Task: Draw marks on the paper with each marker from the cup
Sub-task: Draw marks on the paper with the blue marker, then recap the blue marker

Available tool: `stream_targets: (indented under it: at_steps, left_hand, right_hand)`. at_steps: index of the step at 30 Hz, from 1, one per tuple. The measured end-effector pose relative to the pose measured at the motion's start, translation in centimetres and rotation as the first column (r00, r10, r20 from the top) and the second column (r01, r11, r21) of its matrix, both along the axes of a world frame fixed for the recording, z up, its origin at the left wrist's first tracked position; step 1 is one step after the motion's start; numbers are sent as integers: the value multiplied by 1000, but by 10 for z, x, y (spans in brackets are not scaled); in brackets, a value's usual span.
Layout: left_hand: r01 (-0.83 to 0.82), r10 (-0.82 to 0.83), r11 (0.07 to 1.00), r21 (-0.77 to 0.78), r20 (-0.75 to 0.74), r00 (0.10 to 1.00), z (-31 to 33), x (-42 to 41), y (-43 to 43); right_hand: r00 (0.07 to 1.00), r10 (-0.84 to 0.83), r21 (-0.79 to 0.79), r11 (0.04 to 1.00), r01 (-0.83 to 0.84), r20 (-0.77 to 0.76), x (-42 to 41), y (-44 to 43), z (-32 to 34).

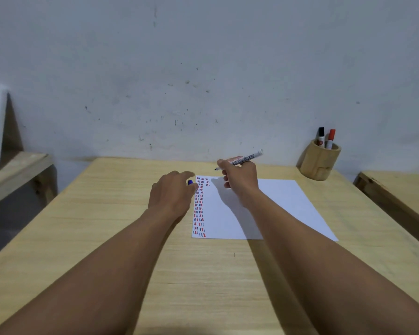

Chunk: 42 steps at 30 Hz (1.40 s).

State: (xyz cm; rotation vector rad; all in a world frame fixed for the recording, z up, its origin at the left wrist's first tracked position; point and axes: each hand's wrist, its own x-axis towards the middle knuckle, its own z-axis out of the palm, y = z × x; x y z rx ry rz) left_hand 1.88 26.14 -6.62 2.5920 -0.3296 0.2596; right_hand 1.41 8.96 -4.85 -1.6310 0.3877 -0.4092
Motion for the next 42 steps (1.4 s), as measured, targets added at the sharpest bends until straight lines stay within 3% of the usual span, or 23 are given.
stream_targets:
  at_steps: [2, 5, 9, 12, 18, 34, 38, 42]
  left_hand:
    - [-30, 30, 999, -28, -2, 1000, 0, 3, -2]
    - [-111, 106, 972, -205, -36, 994, 8, 2, -5]
    - [-160, 117, 814, -558, -113, 987, 36, -9, -19]
    - [-118, 20, 712, -692, -148, 989, 53, -16, -29]
    - [-52, -105, 652, -756, -158, 982, 75, -35, -45]
    - [-31, -266, 555, -831, -213, 940, 108, -73, -90]
    - [1, -227, 561, -828, -152, 962, 112, -76, -99]
    - [56, -162, 610, -790, -55, 985, 116, -80, -108]
  right_hand:
    - [999, 30, 71, 997, -31, 18, -6, -1, 9]
    - [996, 89, 123, 988, -92, 31, -17, -7, 19]
    - [990, 131, 184, 973, -138, 49, -32, -12, 28]
    - [990, 118, 251, 959, -135, 80, -41, -16, 35]
    - [986, 67, 343, 932, -115, 150, -61, -28, 56]
    - [975, 94, 404, 899, -169, 200, -102, -62, 80]
    - [979, 94, 519, 836, -177, 181, -106, -67, 82]
    - [976, 96, 713, 669, -208, 194, -106, -67, 84]
